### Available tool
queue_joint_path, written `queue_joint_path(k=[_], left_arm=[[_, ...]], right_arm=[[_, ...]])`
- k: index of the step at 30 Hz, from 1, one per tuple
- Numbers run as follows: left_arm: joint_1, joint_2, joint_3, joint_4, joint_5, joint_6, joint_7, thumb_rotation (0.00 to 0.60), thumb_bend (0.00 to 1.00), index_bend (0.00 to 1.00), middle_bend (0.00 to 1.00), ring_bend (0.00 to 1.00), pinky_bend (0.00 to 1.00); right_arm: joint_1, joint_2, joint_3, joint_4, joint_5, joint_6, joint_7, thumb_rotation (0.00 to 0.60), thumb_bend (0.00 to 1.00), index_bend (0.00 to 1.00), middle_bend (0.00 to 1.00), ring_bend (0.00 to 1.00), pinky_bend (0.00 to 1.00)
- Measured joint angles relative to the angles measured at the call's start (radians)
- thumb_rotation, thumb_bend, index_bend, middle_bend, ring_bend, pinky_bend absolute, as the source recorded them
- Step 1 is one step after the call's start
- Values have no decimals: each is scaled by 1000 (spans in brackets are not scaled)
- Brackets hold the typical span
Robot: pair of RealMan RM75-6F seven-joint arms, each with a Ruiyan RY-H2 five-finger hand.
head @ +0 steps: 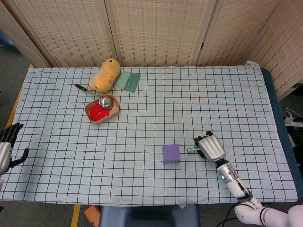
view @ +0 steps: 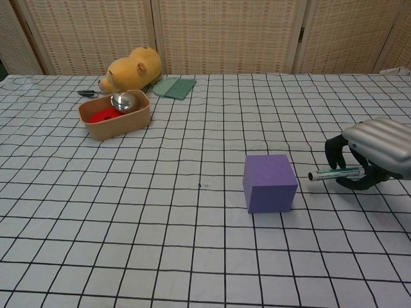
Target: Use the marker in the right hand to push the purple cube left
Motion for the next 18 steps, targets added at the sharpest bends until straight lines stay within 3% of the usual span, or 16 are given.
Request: queue_joint_path(k=[7, 18], left_arm=[[2, 7, 7, -4, 14, 6, -8, 600, 448, 0, 2, 0, 93], [7, 13, 8, -5, 18, 12, -25, 600, 448, 0, 2, 0, 93]], right_arm=[[13, 25, 1, -106, 22, -45, -32, 600, 412, 981, 859, 645, 329], [55, -14, 29, -135, 58, -86, -115, 600, 412, 981, 860, 645, 329]])
